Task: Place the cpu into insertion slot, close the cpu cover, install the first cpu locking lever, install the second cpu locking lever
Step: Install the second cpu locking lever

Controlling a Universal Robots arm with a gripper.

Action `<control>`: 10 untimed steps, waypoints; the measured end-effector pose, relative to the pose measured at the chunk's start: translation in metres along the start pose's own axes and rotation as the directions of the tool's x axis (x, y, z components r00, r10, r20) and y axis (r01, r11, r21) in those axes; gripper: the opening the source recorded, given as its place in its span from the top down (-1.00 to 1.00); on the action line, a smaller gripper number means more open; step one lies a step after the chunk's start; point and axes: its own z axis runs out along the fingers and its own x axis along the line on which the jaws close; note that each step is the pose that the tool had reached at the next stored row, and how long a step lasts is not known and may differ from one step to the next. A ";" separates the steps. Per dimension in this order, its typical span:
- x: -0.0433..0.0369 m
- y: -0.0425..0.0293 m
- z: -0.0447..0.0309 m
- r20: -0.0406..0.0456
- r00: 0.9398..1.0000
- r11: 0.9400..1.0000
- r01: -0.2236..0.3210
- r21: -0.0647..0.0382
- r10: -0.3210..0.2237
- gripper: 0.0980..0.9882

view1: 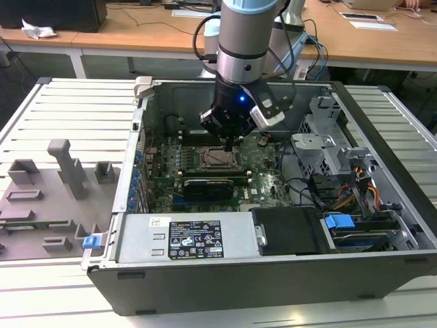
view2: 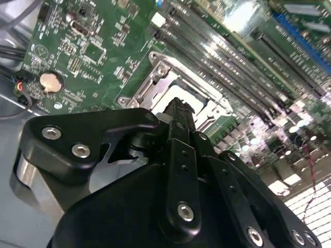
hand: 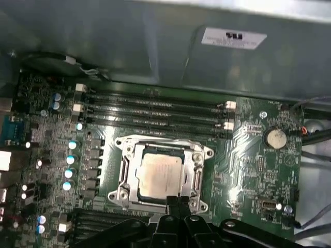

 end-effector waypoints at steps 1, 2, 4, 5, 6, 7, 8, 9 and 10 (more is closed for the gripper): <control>0.0004 -0.0034 -0.0002 0.000 1.000 1.000 0.000 -0.004 0.000 0.98; 0.0008 -0.0070 -0.0003 -0.007 1.000 1.000 0.000 -0.013 0.000 0.98; 0.0021 -0.0191 0.0001 -0.003 1.000 0.999 0.000 -0.050 0.000 0.98; 0.0024 -0.0222 0.0015 -0.002 1.000 0.999 0.000 -0.054 0.000 0.98; 0.0026 -0.0229 0.0040 -0.002 1.000 0.998 0.000 -0.055 0.000 0.98; 0.0026 -0.0234 0.0060 -0.002 1.000 0.998 0.000 -0.056 0.000 0.98; 0.0028 -0.0255 0.0079 -0.002 1.000 0.998 0.000 -0.056 0.000 0.98; 0.0031 -0.0281 0.0079 -0.002 1.000 0.998 0.000 -0.056 0.000 0.98; 0.0037 -0.0332 0.0076 -0.002 1.000 0.998 0.000 -0.057 0.000 0.98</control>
